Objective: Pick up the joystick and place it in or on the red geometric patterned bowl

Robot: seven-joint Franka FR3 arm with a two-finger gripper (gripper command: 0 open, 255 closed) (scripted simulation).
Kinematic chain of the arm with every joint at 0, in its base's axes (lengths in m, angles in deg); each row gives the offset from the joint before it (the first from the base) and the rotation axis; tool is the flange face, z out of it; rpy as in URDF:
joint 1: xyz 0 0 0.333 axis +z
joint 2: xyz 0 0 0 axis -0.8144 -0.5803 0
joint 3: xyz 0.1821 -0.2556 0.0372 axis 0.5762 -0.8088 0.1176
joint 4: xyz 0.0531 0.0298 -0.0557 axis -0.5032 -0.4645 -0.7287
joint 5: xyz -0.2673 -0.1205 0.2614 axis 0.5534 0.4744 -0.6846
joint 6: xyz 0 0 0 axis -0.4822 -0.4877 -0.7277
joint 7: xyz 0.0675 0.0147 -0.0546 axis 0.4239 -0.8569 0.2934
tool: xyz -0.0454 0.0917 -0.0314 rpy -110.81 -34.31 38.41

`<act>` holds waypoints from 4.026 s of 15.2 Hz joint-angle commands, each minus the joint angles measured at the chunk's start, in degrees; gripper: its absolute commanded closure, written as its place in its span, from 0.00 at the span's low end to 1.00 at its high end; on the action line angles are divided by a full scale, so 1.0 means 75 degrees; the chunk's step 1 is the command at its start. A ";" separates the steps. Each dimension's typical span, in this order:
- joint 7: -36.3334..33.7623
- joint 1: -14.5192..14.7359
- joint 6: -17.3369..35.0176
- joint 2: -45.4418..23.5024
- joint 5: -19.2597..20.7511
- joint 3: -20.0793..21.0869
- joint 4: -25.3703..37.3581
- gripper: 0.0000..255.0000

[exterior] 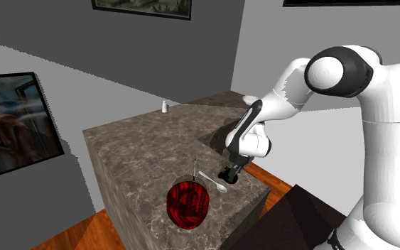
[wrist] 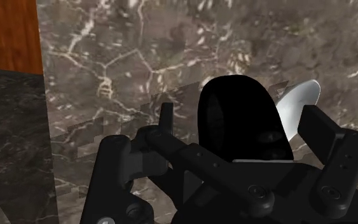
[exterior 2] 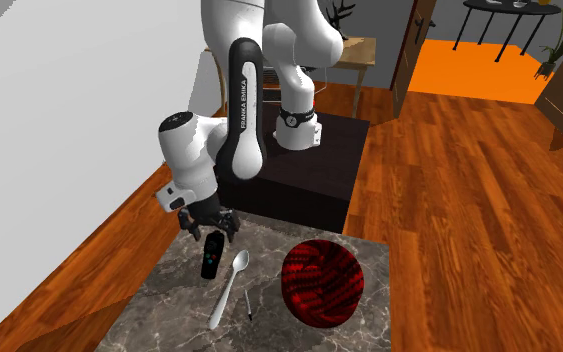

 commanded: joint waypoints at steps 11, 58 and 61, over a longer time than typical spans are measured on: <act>0.0039 -0.0034 0.0053 -0.0076 -0.0048 0.0053 0.0032 1.00; -0.4427 0.1961 -0.2482 0.3486 0.3208 -0.0807 -0.0586 1.00; -0.5098 0.2281 -0.2441 0.3385 0.3273 -0.0509 -0.0454 1.00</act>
